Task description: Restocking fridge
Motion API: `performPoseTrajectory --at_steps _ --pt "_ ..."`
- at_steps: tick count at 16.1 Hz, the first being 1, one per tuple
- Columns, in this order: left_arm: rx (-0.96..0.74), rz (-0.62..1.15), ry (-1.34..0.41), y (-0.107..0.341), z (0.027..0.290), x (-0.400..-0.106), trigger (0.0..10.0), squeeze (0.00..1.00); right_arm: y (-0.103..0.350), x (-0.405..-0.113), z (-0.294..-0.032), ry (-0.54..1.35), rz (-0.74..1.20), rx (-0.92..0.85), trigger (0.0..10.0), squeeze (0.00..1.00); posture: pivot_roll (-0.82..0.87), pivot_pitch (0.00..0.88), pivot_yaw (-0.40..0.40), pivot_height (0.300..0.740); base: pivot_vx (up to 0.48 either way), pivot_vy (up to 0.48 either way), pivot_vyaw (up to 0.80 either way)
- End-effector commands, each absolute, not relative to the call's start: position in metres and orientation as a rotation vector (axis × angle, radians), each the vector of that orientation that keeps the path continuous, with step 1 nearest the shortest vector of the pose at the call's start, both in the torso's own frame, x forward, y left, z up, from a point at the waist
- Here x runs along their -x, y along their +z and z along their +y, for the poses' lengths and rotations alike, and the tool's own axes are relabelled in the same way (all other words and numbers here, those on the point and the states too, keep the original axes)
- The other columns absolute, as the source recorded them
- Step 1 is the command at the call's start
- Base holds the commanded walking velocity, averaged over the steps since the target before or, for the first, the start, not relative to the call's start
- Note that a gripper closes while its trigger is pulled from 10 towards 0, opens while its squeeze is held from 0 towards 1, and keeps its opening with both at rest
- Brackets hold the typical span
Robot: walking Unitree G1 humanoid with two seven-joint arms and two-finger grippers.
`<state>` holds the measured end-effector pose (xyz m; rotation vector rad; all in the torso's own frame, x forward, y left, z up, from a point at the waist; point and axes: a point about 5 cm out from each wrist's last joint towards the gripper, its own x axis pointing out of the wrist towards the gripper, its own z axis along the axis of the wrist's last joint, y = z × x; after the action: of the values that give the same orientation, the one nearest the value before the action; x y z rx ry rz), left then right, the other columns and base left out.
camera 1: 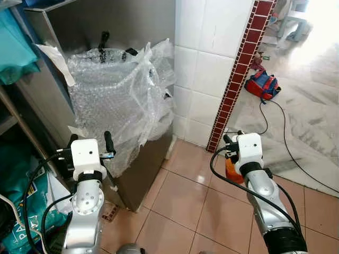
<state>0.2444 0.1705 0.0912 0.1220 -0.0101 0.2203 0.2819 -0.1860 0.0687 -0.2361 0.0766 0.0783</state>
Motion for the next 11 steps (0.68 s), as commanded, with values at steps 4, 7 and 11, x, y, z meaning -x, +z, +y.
performPoseTrajectory --at_steps 4,7,11 --pt "-0.112 -0.006 0.226 0.094 0.173 -0.252 10.0 0.00 0.074 -0.284 -0.186 0.091 0.050 0.244 10.0 0.00 0.07 0.000 0.002 0.740 0.000 0.000 0.00" --pt "-0.124 -0.028 0.264 0.103 0.189 -0.269 10.0 0.00 0.071 -0.276 -0.185 0.110 0.059 0.251 10.0 0.00 0.06 0.007 -0.004 0.740 0.000 0.000 0.00" --pt "-0.116 -0.042 0.282 0.111 0.196 -0.290 10.0 0.00 0.073 -0.270 -0.186 0.119 0.060 0.260 10.0 0.00 0.04 0.025 -0.005 0.740 0.000 0.000 0.00"
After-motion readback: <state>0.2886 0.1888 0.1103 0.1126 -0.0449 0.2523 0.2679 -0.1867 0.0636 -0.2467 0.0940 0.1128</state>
